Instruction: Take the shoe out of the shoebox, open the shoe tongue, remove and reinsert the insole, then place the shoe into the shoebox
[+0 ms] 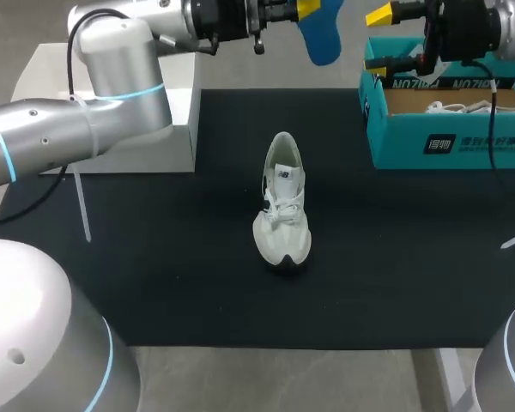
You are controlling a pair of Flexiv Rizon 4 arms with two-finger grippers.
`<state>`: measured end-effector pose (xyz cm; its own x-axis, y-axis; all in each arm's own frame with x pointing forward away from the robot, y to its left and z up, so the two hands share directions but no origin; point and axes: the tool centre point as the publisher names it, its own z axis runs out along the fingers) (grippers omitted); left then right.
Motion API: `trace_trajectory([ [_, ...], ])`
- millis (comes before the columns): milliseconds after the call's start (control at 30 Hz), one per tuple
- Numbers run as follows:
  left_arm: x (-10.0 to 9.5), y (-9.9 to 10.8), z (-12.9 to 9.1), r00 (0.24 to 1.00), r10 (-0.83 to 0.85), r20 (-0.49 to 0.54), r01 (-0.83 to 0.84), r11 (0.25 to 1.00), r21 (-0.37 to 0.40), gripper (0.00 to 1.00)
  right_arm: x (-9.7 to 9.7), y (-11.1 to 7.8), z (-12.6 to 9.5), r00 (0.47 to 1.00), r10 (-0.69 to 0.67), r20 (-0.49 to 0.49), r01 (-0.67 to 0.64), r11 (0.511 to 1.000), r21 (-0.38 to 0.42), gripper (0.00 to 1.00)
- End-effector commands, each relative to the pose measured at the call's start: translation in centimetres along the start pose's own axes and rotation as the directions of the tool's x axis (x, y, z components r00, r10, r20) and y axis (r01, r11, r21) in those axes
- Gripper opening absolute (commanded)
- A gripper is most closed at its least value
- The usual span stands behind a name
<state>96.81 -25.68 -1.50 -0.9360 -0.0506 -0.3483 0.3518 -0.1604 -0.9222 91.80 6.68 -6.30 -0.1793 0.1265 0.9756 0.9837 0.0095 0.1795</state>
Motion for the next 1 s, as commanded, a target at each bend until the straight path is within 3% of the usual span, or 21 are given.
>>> trace_trajectory([
  [33,0.2,-1.1,-1.0,0.607,-0.785,0.125,0.783,0.564,-0.261,0.00,0.0,0.1,0.1,1.000,0.002,0.003,-0.002,1.000,0.002,1.00],
  [800,0.2,-1.1,-1.0,0.607,-0.785,0.125,0.783,0.564,-0.261,0.00,0.0,0.1,0.1,1.000,0.002,0.003,-0.002,1.000,0.002,1.00],
  [1000,0.7,0.6,-1.8,0.262,-0.954,0.145,0.944,0.222,-0.245,0.00,0.0,0.1,0.1,1.000,0.002,0.003,-0.002,1.000,0.002,1.00],
])
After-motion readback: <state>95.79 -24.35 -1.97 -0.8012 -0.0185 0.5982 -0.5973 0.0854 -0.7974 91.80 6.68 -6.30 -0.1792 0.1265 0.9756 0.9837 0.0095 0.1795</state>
